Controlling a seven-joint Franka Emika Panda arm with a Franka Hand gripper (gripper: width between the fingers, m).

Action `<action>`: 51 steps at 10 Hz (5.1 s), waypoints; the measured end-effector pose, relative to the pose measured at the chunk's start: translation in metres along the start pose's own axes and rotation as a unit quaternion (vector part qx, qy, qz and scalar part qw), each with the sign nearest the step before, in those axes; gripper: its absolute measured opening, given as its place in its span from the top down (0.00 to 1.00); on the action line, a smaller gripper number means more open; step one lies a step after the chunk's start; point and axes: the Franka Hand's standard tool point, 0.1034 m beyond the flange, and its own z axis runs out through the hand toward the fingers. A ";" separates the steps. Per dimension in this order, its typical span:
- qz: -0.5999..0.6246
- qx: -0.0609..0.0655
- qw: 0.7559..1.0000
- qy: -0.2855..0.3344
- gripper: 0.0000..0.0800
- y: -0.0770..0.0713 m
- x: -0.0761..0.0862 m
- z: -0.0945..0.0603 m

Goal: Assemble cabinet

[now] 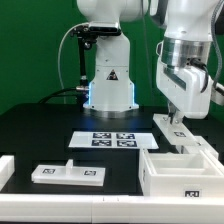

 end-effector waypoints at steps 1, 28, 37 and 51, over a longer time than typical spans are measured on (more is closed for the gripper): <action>-0.002 0.032 0.999 -0.001 0.92 -0.003 -0.001 0.001; -0.008 0.052 0.998 -0.024 0.92 -0.019 0.005 0.011; 0.006 0.045 0.999 -0.027 0.92 -0.031 0.010 0.008; 0.024 0.061 0.998 -0.018 0.92 -0.084 0.015 0.007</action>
Offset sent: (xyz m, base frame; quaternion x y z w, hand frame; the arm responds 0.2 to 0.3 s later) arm 0.0151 -0.0288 0.0056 -0.0037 0.0182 0.0662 0.9976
